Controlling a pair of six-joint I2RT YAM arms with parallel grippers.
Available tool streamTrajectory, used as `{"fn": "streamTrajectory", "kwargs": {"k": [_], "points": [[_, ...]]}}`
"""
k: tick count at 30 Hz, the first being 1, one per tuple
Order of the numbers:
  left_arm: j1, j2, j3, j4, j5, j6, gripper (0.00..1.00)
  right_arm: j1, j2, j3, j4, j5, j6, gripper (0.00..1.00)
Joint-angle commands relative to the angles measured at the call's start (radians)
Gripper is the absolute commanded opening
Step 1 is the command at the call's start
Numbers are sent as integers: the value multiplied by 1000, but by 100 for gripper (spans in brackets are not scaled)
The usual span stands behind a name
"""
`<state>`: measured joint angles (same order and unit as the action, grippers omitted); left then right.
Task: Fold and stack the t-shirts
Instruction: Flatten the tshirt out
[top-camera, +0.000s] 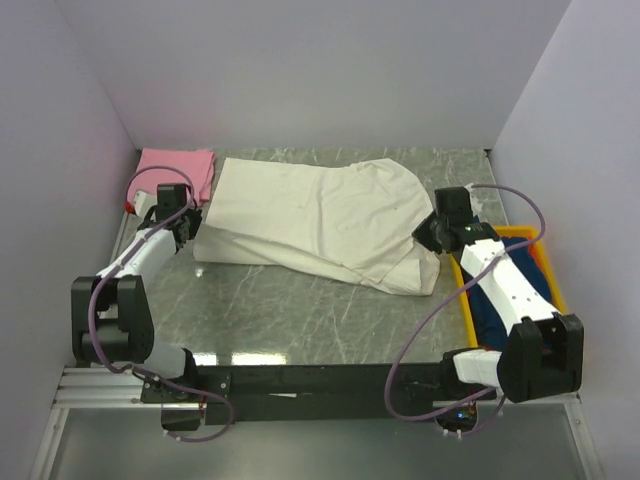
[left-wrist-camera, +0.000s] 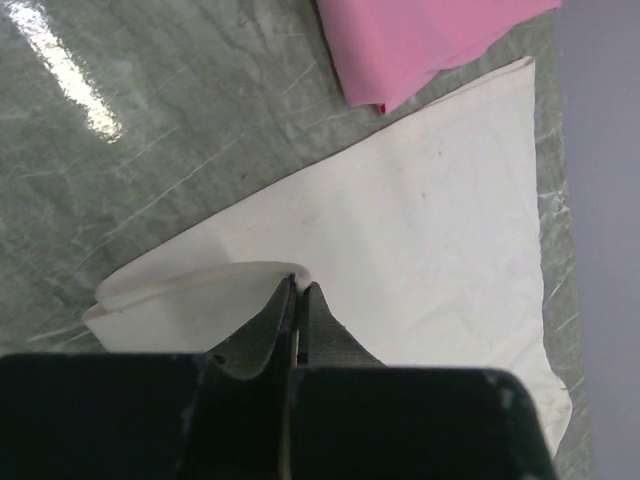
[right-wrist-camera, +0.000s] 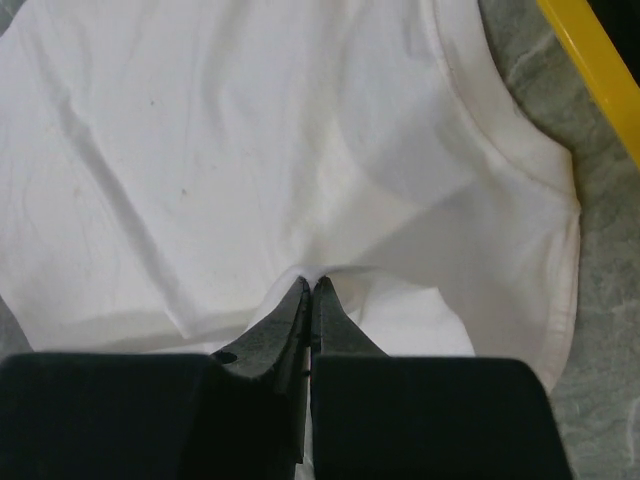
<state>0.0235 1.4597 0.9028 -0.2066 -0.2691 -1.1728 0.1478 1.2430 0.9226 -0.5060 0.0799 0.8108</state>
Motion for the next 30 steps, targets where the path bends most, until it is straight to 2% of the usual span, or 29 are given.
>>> {"fn": "streamTrajectory", "kwargs": {"k": [1, 18, 30], "points": [[1, 30, 59, 13, -38, -18, 1, -5, 48, 82, 41, 32, -21, 0], [1, 117, 105, 7, -41, -21, 1, -4, 257, 282, 37, 30, -99, 0], [-10, 223, 183, 7, -13, 4, 1, -8, 234, 274, 31, 96, -105, 0]]}}
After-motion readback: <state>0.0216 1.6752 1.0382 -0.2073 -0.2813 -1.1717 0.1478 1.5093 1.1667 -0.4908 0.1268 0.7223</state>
